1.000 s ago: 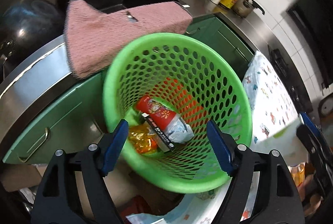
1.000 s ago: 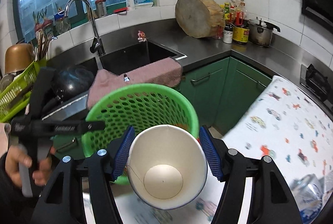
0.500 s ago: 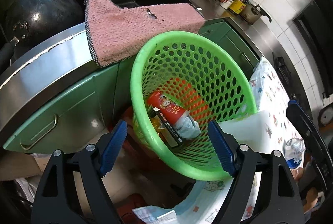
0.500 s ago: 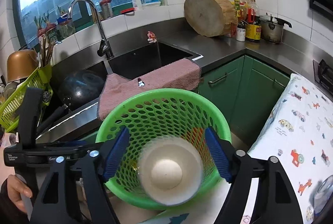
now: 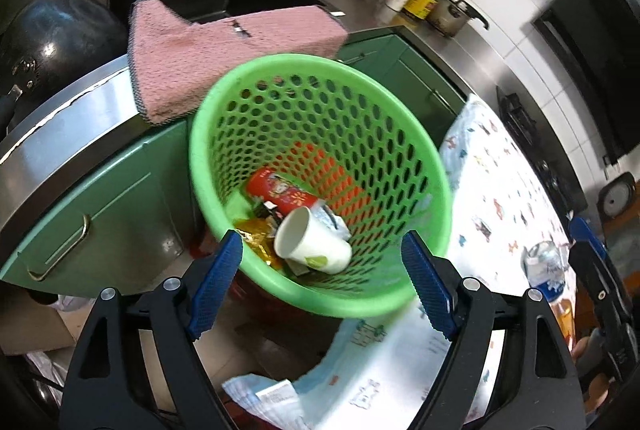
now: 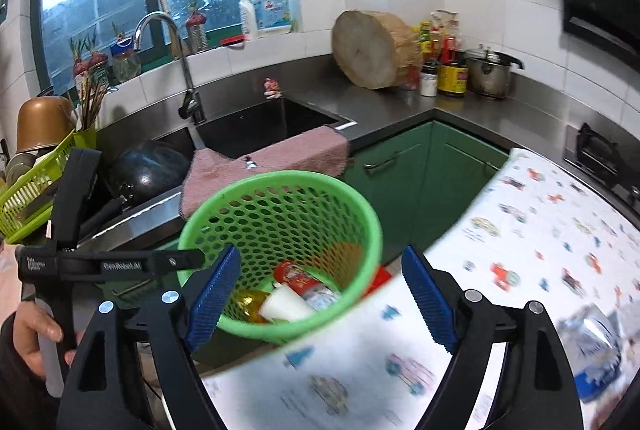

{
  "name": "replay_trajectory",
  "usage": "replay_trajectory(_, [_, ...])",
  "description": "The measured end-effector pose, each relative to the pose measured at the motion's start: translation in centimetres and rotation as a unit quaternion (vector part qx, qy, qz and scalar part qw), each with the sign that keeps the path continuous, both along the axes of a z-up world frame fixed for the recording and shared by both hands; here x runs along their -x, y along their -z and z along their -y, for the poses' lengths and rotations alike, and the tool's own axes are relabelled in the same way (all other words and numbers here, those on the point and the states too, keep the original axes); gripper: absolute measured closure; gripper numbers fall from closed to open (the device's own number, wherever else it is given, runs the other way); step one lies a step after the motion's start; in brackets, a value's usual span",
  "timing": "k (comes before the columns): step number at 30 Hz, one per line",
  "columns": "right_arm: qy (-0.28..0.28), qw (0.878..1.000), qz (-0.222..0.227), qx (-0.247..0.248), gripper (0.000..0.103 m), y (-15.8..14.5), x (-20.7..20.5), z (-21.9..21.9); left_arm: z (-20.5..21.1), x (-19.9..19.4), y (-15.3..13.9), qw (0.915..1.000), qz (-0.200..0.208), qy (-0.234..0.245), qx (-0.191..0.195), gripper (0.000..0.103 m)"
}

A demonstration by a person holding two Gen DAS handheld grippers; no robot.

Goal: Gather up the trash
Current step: 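Open the right tool over the green basket to drop the white paper cup, then grasp the white plastic lid with the left tool while the right tool grasps the clear plastic cup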

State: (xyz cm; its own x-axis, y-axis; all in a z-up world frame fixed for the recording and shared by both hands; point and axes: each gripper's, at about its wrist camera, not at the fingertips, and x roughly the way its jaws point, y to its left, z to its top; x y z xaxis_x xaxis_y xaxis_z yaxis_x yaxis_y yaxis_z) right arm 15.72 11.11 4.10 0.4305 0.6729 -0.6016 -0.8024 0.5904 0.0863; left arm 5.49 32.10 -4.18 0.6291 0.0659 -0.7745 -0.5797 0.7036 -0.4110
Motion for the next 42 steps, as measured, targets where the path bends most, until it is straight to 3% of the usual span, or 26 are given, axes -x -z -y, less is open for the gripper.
replay_trajectory(2, [0.012,1.0,0.001,-0.002,0.022,-0.1,0.2,1.7,0.7,-0.1,-0.3,1.0,0.003,0.005,-0.002,0.016])
replay_trajectory(19, [0.155,0.988,-0.007,-0.002,0.016,0.6,1.8,20.0,10.4,-3.0,-1.7,0.9956,0.018,0.091,-0.008,0.013])
replay_trajectory(34, [0.308,0.951,-0.024,0.01,0.016,3.3,3.4,38.9,21.1,-6.1,-2.0,0.9816,0.008,0.189,-0.024,0.011])
replay_trajectory(42, [0.351,0.934,-0.051,0.036,0.016,5.5,2.7,44.4,28.0,-8.0,-1.5,0.9661,-0.008,0.256,-0.036,0.011])
